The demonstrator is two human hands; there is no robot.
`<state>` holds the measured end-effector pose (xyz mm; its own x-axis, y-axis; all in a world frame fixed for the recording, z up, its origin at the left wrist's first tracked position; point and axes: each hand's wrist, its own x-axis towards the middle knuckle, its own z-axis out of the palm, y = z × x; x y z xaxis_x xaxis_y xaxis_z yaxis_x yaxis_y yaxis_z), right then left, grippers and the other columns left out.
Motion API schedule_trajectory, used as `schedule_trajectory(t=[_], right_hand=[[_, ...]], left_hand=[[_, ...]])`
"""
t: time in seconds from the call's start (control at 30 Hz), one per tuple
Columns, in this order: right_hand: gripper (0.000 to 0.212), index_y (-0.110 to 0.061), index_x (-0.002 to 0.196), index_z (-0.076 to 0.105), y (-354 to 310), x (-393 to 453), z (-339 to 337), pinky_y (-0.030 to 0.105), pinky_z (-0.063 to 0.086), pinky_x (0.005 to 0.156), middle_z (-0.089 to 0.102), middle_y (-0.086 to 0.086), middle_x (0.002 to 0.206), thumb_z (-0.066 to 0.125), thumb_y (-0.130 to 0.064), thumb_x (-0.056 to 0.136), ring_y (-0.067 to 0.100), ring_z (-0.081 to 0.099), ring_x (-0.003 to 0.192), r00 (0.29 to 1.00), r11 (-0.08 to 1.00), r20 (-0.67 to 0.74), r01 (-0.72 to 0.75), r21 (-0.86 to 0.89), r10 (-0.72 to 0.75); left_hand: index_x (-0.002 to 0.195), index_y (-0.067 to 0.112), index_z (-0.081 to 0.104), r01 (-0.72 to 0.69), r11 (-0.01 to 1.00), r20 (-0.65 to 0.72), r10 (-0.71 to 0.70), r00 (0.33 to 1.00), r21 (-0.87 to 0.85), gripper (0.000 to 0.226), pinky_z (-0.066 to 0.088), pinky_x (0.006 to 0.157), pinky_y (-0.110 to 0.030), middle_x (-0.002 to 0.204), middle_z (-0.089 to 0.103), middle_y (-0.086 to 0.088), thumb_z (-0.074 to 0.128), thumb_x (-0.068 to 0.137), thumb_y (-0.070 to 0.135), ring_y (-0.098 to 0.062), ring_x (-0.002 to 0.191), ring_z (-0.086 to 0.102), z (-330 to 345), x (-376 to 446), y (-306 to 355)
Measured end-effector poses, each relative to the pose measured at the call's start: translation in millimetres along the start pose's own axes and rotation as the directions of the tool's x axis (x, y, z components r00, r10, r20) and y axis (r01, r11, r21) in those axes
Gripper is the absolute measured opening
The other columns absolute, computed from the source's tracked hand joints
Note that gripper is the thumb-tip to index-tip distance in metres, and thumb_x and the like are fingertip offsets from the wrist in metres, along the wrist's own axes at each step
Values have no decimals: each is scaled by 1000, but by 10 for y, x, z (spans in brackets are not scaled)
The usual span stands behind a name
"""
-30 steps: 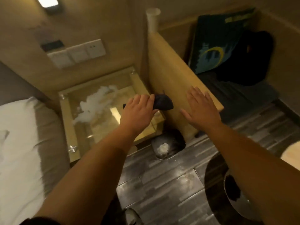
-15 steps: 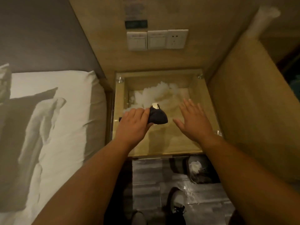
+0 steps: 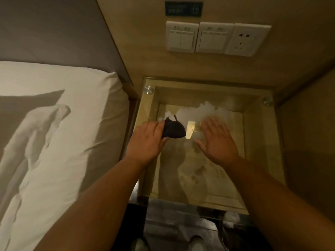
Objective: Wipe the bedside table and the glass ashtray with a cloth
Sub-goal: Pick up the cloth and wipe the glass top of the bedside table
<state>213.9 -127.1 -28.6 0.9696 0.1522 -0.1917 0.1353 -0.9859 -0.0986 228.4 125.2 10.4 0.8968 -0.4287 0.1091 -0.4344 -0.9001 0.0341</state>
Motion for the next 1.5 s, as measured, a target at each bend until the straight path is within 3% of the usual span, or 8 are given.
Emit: schedule_trajectory(t=[0.13,0.3,0.43,0.6,0.77,1.13,1.3,1.5], right_hand=[[82,-19,152,5,54,58,106,39,-5,116,0,4,160,1,-67,86,15,-12,143,999,1000,41,2,2,-2],[79,-11,144,35,47,85,108,46,17,113,35,15,151,9,-64,91,28,28,141,1000,1000,9,10,-8,-10],[76,-6,140,40,39,87,118,45,16,113,39,18,148,15,-60,93,29,25,139,998,999,-55,26,26,-24],[73,-2,136,46,62,82,192,49,21,112,41,20,146,20,-56,95,30,27,138,994,998,-104,47,30,-44],[72,-4,137,45,45,75,193,47,18,113,39,18,148,20,-56,95,29,28,139,991,998,-130,32,49,-26],[74,-8,145,32,58,101,195,48,17,113,30,17,153,22,-58,91,32,26,141,997,999,-81,-4,41,7],[74,-7,146,31,39,63,173,48,13,115,27,17,154,26,-54,89,30,22,143,998,1000,-69,13,13,-12],[79,-7,148,25,25,33,158,44,8,117,22,15,157,17,-58,88,28,15,145,998,1000,-55,5,29,-4]], left_hand=[[128,9,53,-11,1000,10,11,1000,21,56,43,72,-37,106,61,-12,34,94,49,-27,90,54,145,419,-263],[139,12,42,-13,1000,40,13,999,5,53,37,87,-39,127,53,-13,40,98,45,-29,108,48,227,1264,-699],[147,16,32,-28,1000,121,29,992,-4,54,33,96,-41,137,45,-12,37,101,44,-30,118,43,426,1852,-953],[153,18,18,-184,982,214,190,958,-49,62,23,111,-43,153,33,-9,30,99,48,-31,135,32,709,1945,-1195],[154,20,5,-251,967,283,255,925,-48,61,4,118,-39,161,3,-1,21,102,48,-19,148,3,687,1827,-1242],[153,16,9,-177,980,356,199,913,-96,74,7,119,-44,161,7,-5,11,96,62,-22,148,1,426,108,-763],[152,12,15,-189,979,389,204,899,-75,86,10,118,-47,160,10,-7,29,91,71,-24,148,1,308,-1032,-458],[151,9,19,-184,981,412,194,890,-65,95,11,117,-47,159,13,-10,30,86,77,-27,148,5,216,-1562,-283]])
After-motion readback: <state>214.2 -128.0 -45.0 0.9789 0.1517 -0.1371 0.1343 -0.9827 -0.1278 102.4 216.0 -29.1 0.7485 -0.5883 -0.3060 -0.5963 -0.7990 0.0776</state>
